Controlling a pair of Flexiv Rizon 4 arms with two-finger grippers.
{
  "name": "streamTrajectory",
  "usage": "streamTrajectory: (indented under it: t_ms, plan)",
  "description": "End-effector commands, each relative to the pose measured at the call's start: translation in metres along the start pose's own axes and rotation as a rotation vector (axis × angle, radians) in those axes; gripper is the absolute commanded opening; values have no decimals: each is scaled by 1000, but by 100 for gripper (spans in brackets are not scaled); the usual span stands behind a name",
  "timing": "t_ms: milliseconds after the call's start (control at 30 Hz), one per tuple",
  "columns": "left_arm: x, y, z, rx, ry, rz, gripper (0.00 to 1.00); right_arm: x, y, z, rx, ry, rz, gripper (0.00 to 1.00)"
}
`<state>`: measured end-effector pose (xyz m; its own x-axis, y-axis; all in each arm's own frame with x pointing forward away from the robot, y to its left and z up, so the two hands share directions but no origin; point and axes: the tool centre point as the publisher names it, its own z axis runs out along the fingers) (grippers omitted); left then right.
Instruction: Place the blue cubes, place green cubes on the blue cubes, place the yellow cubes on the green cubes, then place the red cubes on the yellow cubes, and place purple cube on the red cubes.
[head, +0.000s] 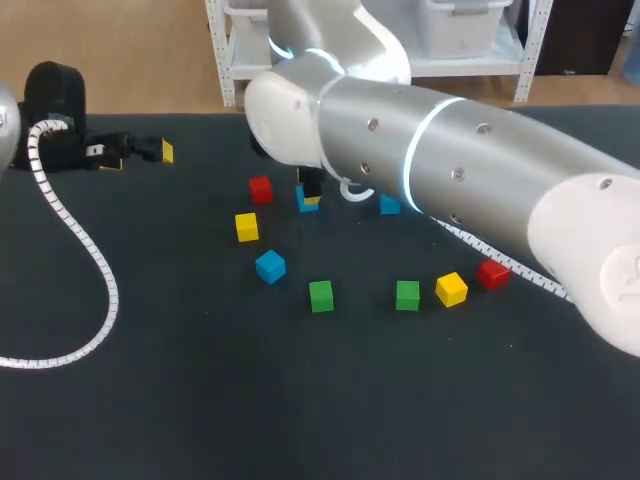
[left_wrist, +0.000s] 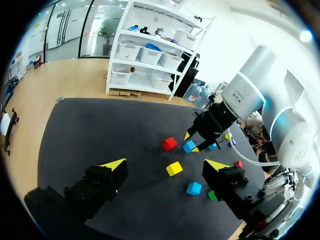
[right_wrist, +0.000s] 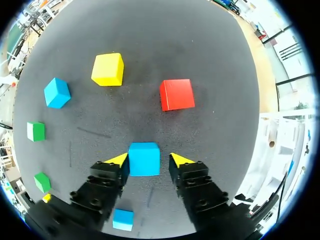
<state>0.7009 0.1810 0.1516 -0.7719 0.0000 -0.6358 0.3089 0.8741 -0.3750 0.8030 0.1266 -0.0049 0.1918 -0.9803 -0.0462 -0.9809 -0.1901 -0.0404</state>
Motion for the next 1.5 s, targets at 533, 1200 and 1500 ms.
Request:
streamTrajectory:
  t_ms: [533,1200,1500]
  plan:
    - [2,3,-1,12,-7,3,100,12,9,-10,-143,-22,38,0]
    - [2,3,-1,12,-7,3,100,33,49,-34,-110,-1,155,0]
    - [2,3,-1,12,-7,3,100,48,63,-29,-117,6,177,0]
